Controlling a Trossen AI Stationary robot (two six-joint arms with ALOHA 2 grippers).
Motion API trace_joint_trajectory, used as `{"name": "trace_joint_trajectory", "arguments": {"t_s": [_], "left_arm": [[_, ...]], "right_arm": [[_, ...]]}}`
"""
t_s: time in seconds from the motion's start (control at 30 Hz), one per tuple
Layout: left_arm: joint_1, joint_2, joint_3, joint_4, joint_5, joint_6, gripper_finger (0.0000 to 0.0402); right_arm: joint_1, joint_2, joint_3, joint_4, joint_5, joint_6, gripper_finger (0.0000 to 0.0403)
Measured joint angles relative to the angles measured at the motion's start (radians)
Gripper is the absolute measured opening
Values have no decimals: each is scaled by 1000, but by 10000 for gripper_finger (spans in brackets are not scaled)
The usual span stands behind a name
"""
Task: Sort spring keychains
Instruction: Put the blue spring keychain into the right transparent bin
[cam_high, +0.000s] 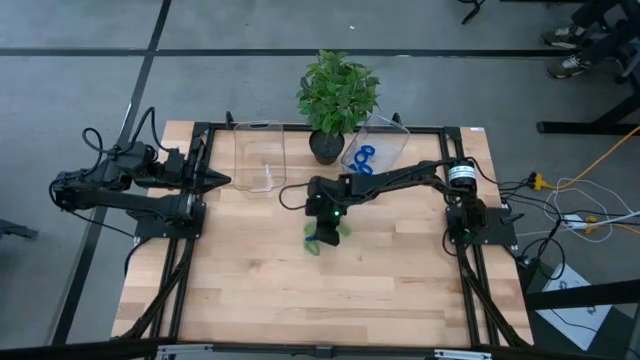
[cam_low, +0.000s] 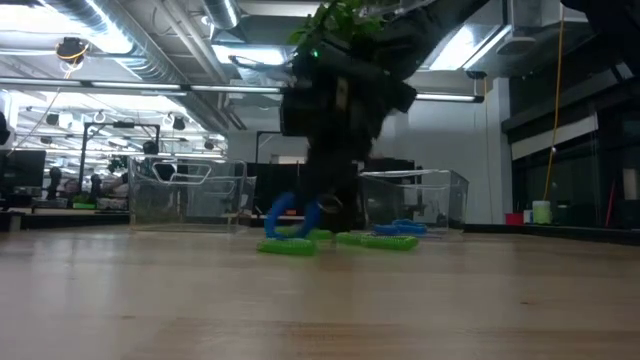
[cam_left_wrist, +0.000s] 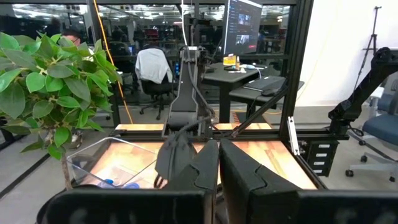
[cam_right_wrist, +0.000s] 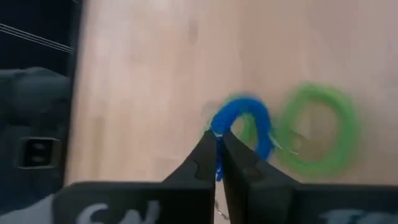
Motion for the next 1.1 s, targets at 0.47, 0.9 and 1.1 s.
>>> {"name": "trace_joint_trajectory", "arguments": {"t_s": [0.47,0.9,1.1], "left_arm": [[0,0,0,0,0,0,13],[0,0,0,0,0,0,12],[0,0,0,0,0,0,9]], "right_arm": [[1,-2,317,-3,-216,53,11],[28,-4,617,-35,-219,68,11],[44,-4,686,-130,-84,33,11]]}}
